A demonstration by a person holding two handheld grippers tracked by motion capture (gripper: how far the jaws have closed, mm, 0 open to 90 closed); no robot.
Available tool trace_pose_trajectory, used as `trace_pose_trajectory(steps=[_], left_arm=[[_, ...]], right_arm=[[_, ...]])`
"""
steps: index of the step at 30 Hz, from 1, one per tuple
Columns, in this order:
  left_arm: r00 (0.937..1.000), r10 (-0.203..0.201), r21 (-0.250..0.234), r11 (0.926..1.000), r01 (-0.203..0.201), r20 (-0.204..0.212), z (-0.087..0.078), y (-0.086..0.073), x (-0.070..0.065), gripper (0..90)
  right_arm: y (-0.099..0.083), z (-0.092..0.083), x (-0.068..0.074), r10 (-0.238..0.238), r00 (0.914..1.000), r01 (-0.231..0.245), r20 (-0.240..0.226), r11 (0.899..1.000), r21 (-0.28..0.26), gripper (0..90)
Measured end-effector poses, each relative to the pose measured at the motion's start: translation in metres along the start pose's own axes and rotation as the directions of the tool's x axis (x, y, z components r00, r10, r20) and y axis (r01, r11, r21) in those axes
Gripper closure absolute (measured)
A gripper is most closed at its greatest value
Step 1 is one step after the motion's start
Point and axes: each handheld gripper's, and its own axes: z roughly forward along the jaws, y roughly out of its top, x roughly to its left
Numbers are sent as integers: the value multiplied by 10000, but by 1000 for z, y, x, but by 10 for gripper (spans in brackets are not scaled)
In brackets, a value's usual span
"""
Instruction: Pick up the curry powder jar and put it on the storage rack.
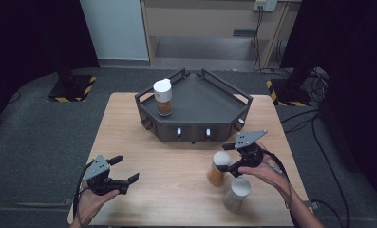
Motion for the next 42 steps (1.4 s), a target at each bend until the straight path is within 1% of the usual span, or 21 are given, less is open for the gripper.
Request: trace_pose_trajectory(steps=[6, 7, 15, 18, 20, 23, 31, 38, 42], left_arm=[[10000, -9, -4, 10000, 9, -7, 0, 0, 0, 32], [10000, -10, 0, 10000, 10, -9, 0, 0, 0, 32], [10000, -17, 6, 10000, 17, -8, 0, 0, 0, 32], [10000, -18, 15, 10000, 18, -16, 0, 0, 0, 31], [10000, -22, 15, 10000, 22, -14, 0, 0, 0, 31], [10000, -16, 16, 10000, 16, -12, 0, 0, 0, 31], [10000, -27, 31, 10000, 27, -20, 0, 0, 0, 31], [10000, -30, 29, 10000, 30, -22, 0, 0, 0, 31], [10000, -35, 29, 10000, 35, -16, 0, 0, 0, 31]], right_arm=[[-1, 4, -3, -142, 9998, 143, -126, 9998, 113, 227], [-1, 5, -3, -252, 9996, 255, -144, 9994, 214, 247], [0, 11, -7, -461, 9985, 474, -305, 9979, 435, 308], [-1, 12, -8, -435, 9982, 452, -401, 9981, 424, 335], [-1, 12, -8, -550, 9977, 567, -386, 9974, 441, 338], [0, 12, -8, -591, 9974, 610, -405, 9971, 460, 339], [2, 12, -6, -558, 9979, 574, -334, 9970, 511, 341], [4, 12, -5, -429, 9989, 439, -187, 9973, 582, 342], [4, 11, -5, -317, 9995, 321, -79, 9984, 476, 342]])
